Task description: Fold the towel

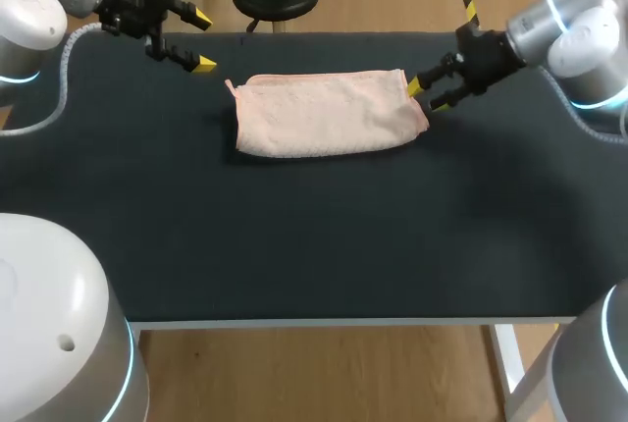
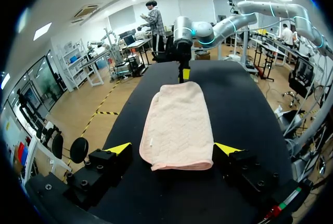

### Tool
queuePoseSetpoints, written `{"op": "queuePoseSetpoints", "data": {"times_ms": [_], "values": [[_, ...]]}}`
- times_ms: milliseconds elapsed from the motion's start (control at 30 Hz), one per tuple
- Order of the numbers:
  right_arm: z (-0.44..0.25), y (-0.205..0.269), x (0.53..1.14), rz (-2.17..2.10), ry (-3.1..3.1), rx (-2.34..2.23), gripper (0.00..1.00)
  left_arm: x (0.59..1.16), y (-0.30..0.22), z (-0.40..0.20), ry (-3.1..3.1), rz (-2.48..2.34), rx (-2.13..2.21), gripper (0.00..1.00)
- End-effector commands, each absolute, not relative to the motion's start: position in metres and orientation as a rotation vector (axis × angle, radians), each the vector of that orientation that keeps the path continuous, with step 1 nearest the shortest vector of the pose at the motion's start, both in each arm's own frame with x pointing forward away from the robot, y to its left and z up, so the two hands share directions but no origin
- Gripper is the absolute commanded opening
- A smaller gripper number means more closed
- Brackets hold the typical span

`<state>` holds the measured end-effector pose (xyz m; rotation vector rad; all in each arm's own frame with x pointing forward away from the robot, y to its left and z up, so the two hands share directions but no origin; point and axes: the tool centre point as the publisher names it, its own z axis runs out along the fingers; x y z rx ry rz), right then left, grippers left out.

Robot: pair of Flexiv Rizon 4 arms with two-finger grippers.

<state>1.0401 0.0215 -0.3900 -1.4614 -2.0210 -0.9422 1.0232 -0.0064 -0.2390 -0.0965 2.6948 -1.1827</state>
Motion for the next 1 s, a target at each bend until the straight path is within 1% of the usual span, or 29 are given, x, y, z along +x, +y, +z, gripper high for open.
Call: {"op": "queuePoseSetpoints", "data": {"times_ms": [33,367,1000], "values": [[-0.396,0.021,1.046,-0.886,-2.011,-1.429,1.0,1.023,-0.006,-0.24,2.691,-1.187,-0.093,1.0],[-0.404,0.02,1.04,-0.872,-1.988,-1.436,1.0,1.023,-0.006,-0.24,2.691,-1.187,-0.093,1.0],[-0.419,0.037,1.042,-0.878,-1.945,-1.384,1.0,1.023,-0.006,-0.24,2.691,-1.187,-0.093,1.0]]}}
